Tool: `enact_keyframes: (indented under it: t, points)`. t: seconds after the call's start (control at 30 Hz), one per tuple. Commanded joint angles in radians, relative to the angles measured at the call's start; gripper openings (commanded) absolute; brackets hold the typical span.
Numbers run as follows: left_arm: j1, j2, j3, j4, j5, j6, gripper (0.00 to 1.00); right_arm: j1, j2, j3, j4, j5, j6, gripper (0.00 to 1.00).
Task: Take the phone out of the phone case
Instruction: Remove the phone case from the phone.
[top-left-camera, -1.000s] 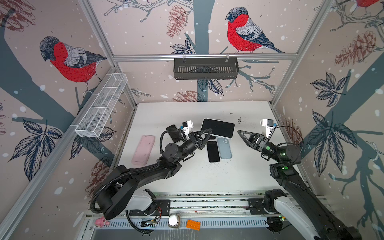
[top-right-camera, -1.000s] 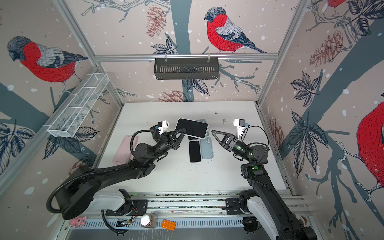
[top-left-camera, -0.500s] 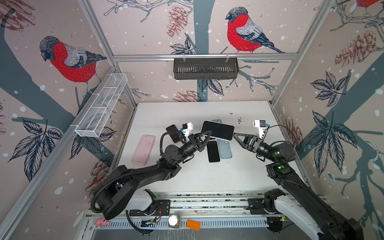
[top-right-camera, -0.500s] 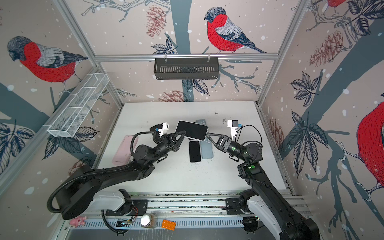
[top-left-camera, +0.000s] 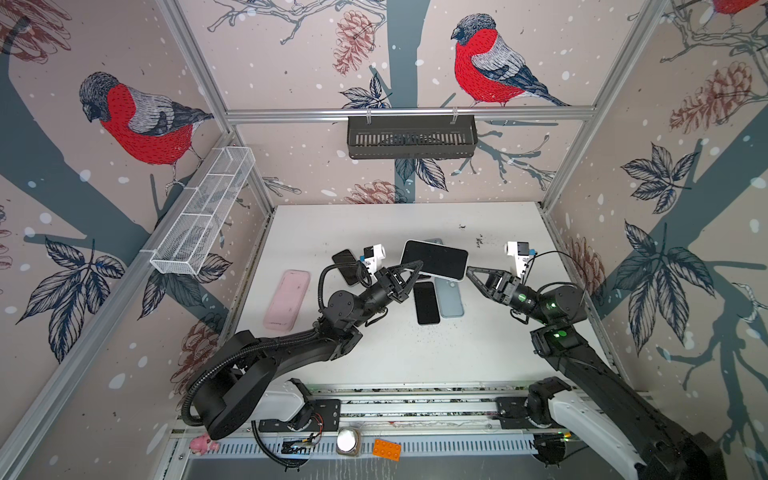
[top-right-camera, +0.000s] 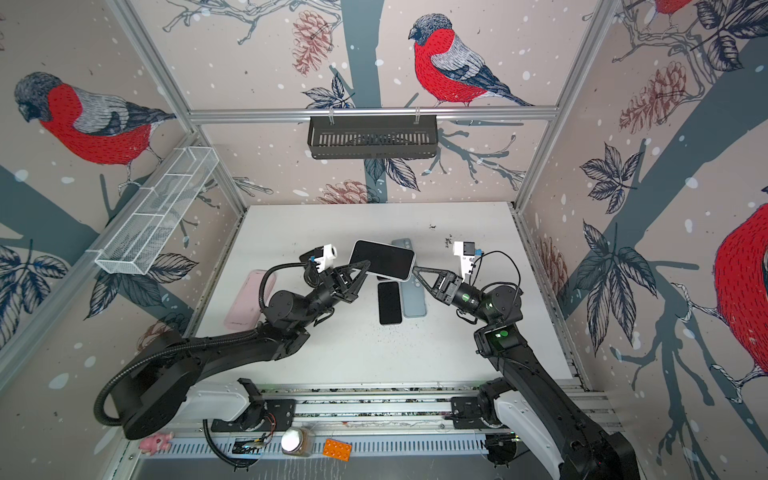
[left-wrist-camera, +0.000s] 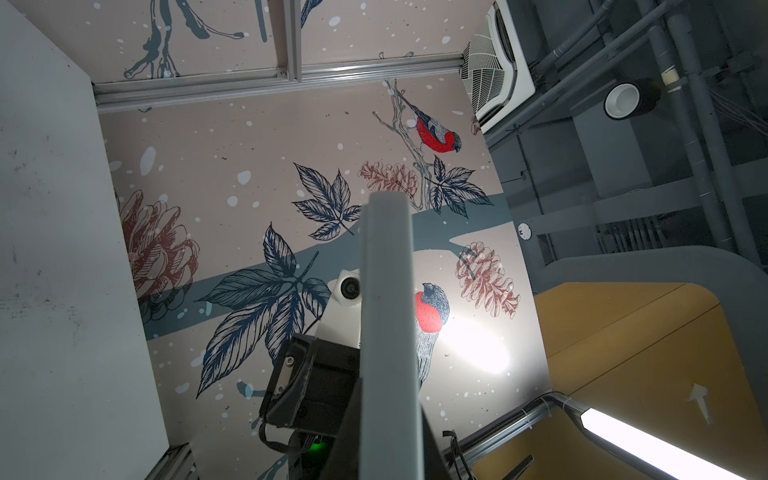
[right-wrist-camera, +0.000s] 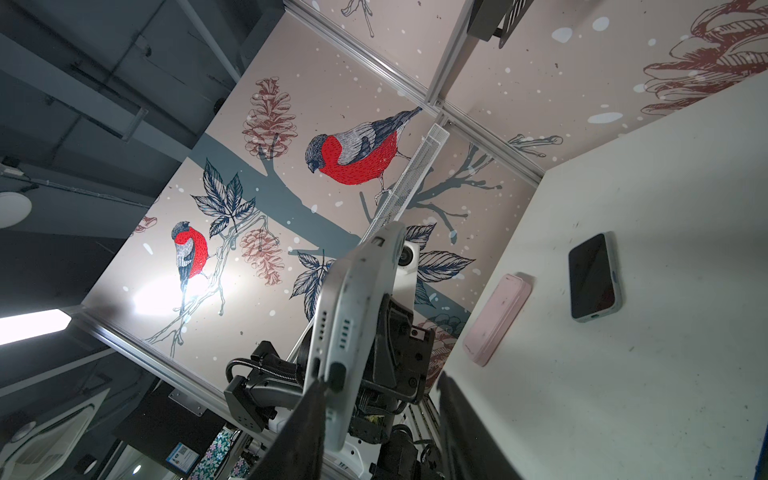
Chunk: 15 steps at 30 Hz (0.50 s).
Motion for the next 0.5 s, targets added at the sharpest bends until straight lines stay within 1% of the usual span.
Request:
enact_keyframes:
  t: [0.0,0.47]
  points:
    - [-0.001,-0.007,0.007,0.099,0.002,-0.001,0.0,0.004,0.0,-0.002,0.044,0.004,-0.01,0.45]
    - [0.0,-0.011,-0.002,0.087,-0.007,0.01,0.0,0.015,-0.002,0.003,0.034,0.013,-0.022,0.44]
